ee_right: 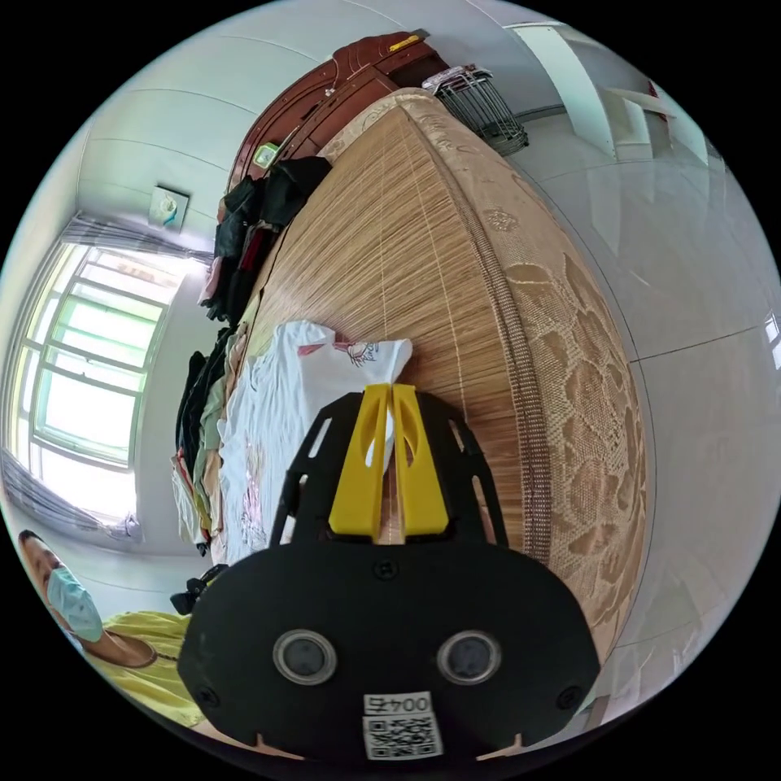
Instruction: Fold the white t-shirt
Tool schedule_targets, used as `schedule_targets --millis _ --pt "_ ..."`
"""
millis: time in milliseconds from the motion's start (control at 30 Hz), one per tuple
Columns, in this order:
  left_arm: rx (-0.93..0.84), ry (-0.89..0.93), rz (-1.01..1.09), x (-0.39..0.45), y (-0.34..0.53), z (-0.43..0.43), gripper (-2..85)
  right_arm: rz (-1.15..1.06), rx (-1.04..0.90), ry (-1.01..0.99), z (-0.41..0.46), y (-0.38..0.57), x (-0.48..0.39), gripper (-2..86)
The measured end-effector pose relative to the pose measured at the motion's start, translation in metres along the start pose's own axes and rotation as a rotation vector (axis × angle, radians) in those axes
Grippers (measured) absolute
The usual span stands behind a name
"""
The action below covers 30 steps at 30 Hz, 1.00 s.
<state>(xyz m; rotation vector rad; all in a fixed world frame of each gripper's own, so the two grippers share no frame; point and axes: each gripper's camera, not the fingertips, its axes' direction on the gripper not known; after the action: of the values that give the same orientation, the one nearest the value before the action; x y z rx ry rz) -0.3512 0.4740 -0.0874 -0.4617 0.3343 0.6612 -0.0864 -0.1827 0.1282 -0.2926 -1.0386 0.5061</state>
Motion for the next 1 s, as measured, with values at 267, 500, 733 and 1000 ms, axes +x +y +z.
schedule_targets --millis 267,500,733,1000 --pt "-0.002 0.008 -0.028 -0.005 0.008 0.005 7.8 -0.178 0.063 0.238 -0.019 0.013 -0.141 -0.2" --pt "0.012 -0.061 0.009 0.012 0.016 0.004 7.6 -0.434 -0.031 0.709 0.047 0.043 -0.292 0.1" --pt "0.032 -0.132 0.047 0.03 0.026 0.001 7.5 -0.705 -0.032 1.063 0.178 0.1 -0.404 0.5" --pt "0.023 -0.151 0.043 0.034 0.032 0.004 7.5 -0.732 -0.153 0.951 0.271 0.124 -0.423 6.7"
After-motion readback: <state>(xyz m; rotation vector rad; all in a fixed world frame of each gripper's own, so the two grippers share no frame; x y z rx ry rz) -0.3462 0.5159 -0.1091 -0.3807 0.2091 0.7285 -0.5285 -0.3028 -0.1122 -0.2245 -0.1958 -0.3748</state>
